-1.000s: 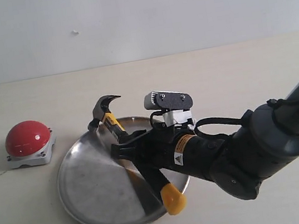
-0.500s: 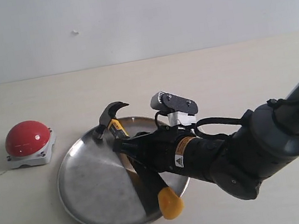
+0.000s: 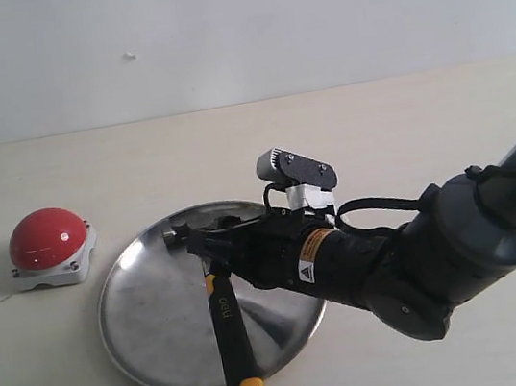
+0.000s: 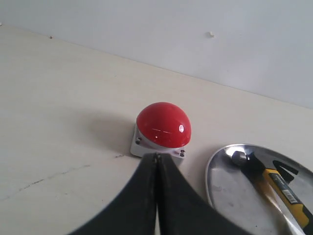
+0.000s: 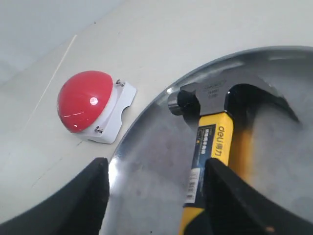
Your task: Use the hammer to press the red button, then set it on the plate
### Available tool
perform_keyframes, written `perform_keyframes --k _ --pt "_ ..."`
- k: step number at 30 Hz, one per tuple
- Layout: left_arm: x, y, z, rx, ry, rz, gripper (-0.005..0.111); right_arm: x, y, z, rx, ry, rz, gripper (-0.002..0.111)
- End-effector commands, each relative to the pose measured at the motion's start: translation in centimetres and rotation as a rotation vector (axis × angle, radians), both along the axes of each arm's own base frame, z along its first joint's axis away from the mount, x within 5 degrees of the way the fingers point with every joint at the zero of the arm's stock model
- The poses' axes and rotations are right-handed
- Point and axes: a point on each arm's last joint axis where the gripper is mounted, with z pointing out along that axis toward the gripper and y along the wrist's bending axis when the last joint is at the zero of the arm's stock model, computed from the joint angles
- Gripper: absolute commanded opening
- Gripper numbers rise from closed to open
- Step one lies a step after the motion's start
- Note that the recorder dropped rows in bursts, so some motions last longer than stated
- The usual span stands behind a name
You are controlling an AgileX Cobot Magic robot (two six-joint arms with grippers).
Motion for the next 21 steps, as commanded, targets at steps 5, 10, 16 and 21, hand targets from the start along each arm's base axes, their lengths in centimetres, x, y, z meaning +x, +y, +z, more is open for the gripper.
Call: perform_keyframes --k 5,10,16,21 --pt "0.0 0.0 0.1 -0.006 -0.011 -0.005 0.0 0.2 -0.6 2.4 -0.125 -0.059 0.022 0.058" --pt "0.0 0.0 0.1 -0.006 -0.011 -0.005 0.0 -0.3 -1.9 5.8 -0.284 -0.15 0.043 0.055" --pt "0.0 0.0 0.1 -0.006 -0.011 -0.005 0.0 -3.1 -4.4 9.3 -0.317 -0.258 0.083 -0.001" --pt "0.0 0.0 0.1 -0.004 -0.011 -0.005 0.0 -7.0 -7.7 10.3 -0.295 -0.359 0.099 0.0"
